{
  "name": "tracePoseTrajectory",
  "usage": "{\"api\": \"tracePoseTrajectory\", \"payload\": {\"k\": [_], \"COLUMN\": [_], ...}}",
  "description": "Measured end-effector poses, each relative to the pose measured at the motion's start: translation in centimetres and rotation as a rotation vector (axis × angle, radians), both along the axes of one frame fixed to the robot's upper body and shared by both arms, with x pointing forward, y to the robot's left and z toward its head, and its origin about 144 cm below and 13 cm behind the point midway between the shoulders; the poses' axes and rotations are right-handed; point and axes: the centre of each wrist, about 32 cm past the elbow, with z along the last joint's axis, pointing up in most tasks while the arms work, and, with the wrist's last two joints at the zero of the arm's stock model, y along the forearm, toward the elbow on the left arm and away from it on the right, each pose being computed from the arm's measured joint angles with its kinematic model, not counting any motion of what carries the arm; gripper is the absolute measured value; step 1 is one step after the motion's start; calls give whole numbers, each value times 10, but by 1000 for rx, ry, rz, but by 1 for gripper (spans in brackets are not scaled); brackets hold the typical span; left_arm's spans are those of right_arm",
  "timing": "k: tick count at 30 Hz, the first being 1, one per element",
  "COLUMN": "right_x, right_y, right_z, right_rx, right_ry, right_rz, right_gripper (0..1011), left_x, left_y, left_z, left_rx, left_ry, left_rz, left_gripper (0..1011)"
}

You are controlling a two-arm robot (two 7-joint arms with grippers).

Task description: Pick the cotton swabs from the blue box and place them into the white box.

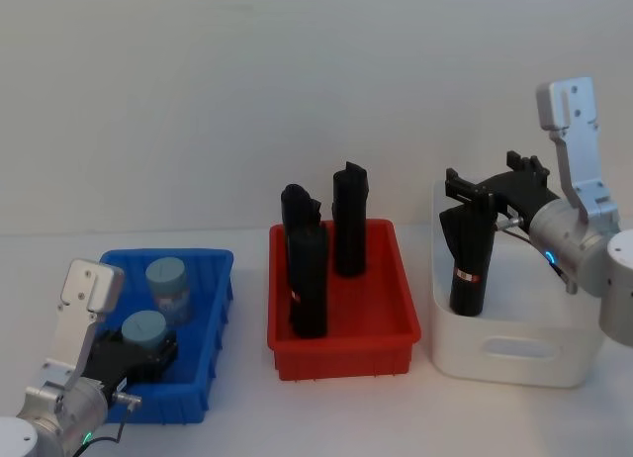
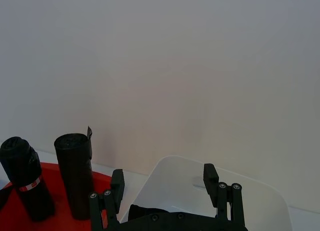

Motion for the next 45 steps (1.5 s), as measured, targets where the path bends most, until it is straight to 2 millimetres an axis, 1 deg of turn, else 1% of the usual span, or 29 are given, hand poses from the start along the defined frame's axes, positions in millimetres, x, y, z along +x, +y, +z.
{"api": "tracePoseTrajectory", "payload": {"k": [7,14,29,36,45], "right_x": [0,0,0,-3,-8], "right_y": [0,0,1,1,0], "right_z": [0,0,0,3,7], "right_rx": [0,0,-1,-3,-9], "right_ry": [0,0,-7,-37,-74], "right_rz": [0,0,12,71,182], "right_gripper": [1001,1001,1001,1001,1001], "left_x": [0,-1,-5,-3,3], "left_y": [0,-6,-28,-40,-53], "left_z": [0,10,51,76,102], "left_rx": [3,33,129,169,189], "left_ry": [-1,-36,-222,-333,-444], "left_rz": [-2,-23,-122,-206,-332], "left_gripper": [666,666,666,666,666]}}
